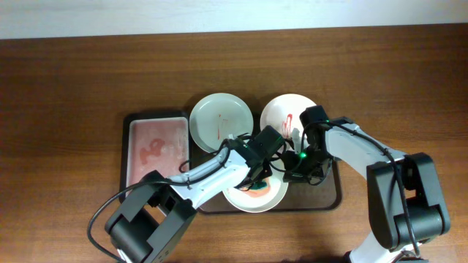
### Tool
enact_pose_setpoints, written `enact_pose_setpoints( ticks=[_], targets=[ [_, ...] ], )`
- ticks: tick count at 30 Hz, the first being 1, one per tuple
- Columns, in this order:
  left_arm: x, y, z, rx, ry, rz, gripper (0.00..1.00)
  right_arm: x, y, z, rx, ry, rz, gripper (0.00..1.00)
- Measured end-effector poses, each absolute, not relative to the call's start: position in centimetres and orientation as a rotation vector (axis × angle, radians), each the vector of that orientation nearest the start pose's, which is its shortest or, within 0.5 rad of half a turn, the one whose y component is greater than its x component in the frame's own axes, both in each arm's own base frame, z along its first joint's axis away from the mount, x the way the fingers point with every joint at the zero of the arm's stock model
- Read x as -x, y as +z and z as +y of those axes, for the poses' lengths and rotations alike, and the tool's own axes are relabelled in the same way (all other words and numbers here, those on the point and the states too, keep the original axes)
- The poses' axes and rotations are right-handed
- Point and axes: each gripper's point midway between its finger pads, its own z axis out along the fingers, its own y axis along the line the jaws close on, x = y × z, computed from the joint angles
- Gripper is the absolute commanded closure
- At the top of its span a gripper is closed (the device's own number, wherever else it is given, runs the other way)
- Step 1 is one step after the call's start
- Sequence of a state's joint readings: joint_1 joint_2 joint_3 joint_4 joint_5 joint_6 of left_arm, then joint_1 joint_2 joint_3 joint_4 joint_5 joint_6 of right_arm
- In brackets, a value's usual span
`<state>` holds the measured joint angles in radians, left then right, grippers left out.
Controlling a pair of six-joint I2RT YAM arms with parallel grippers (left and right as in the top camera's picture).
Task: Clean dirty plates on tray and stack at the side
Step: 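Scrub the bottom plate with the sponge while the right gripper holds it, then carry the bottom plate right with the right gripper and set it on the table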
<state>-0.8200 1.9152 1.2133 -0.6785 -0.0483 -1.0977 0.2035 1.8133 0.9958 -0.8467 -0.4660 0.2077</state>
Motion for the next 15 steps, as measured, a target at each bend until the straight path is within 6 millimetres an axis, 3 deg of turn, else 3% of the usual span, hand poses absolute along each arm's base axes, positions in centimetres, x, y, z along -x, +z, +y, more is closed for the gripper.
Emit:
enact_pose_setpoints(
  ticks=[6,8,9,12,15],
  targets=[
    [-26.6,1.4,-25.0,0.362,-0.111,2.972,1.0,-25.2,0.7,13.5,-0.043,0.758,3.24,0.95],
    [-26.8,2.3,-23.7,0.313,-0.093,2.965,1.0,-25.2,0.7,13.4,-0.045,0.753,3.243,0.88],
    [-27.0,3.4,-23.3,0.269,-0.109,2.947,1.0,-25.1,0.7,13.3,-0.048,0.745,3.246,0.83],
    [-27.9,8.5,-22.4,0.175,-0.194,2.844,1.0,-25.1,0.6,13.2,-0.052,0.726,3.251,0.82],
    [-28.0,10.3,-20.4,0.189,-0.187,2.829,1.0,-25.1,0.6,13.2,-0.051,0.725,3.251,0.84]
  ],
)
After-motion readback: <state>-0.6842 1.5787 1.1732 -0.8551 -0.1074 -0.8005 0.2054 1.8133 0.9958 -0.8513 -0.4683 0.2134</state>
